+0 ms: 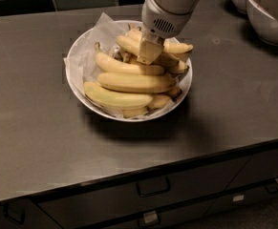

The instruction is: Pick banana from white bowl

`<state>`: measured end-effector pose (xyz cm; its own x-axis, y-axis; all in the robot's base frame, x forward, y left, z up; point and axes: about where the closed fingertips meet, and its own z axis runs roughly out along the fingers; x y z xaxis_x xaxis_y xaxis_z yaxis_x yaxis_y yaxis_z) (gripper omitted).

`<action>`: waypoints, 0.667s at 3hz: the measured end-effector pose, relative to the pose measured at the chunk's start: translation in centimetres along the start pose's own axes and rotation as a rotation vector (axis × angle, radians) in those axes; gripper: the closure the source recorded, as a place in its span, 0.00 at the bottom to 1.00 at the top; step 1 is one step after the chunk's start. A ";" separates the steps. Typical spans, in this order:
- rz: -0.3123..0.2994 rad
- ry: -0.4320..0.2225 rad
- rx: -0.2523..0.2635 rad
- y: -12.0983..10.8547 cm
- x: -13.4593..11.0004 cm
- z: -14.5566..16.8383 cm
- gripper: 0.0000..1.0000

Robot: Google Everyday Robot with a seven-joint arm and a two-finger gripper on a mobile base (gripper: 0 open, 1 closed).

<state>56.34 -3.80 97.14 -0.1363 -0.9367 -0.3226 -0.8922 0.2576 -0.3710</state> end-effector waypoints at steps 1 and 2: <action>0.000 0.000 0.000 0.0 0.0 0.0 1.00; -0.004 -0.020 0.002 0.0 0.1 -1.0 1.00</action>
Offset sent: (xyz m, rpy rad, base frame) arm -0.0074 -0.0068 0.0133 0.0361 -0.0083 0.0208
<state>55.89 -4.08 97.95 -0.1246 -0.9327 -0.3385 -0.8916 0.2549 -0.3742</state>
